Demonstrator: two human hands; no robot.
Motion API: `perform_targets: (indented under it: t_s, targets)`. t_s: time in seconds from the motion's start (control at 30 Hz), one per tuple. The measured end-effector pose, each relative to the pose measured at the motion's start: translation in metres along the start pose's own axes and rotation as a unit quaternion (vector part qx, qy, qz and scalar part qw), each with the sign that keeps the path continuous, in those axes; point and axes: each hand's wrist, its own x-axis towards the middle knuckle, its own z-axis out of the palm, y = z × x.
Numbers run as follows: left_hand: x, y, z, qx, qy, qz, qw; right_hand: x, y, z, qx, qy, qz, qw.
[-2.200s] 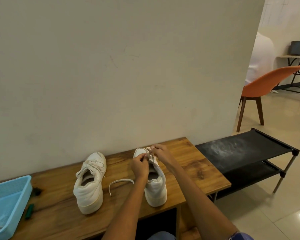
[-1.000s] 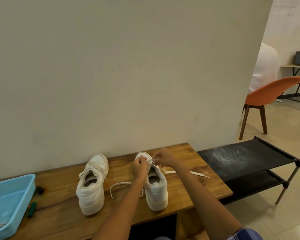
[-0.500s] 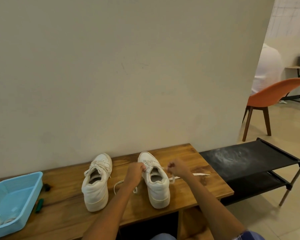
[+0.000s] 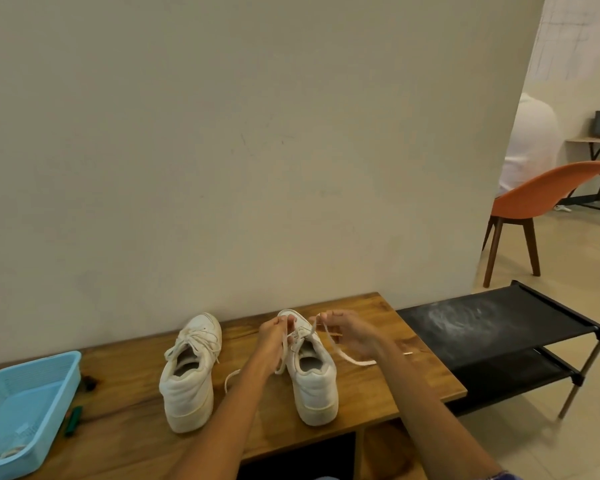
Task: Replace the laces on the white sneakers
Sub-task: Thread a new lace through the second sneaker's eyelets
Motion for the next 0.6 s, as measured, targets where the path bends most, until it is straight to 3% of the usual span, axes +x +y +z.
perform_targets:
  t_s: [0.1, 0.2, 0.6]
  targets:
    - [0.002, -0.004, 0.008, -0.005, -0.007, 0.016, 1.000, 0.010, 0.015, 0.011, 0.178, 0.022, -0.035, 0.983]
    - [0.002, -0.010, 0.009, 0.016, -0.019, 0.047, 0.999, 0.016, 0.021, 0.022, 0.254, 0.048, -0.051, 0.965]
    - [0.003, -0.005, 0.015, -0.038, -0.011, 0.042, 0.998, 0.018, 0.022, 0.037, 0.184, 0.102, -0.077, 0.975]
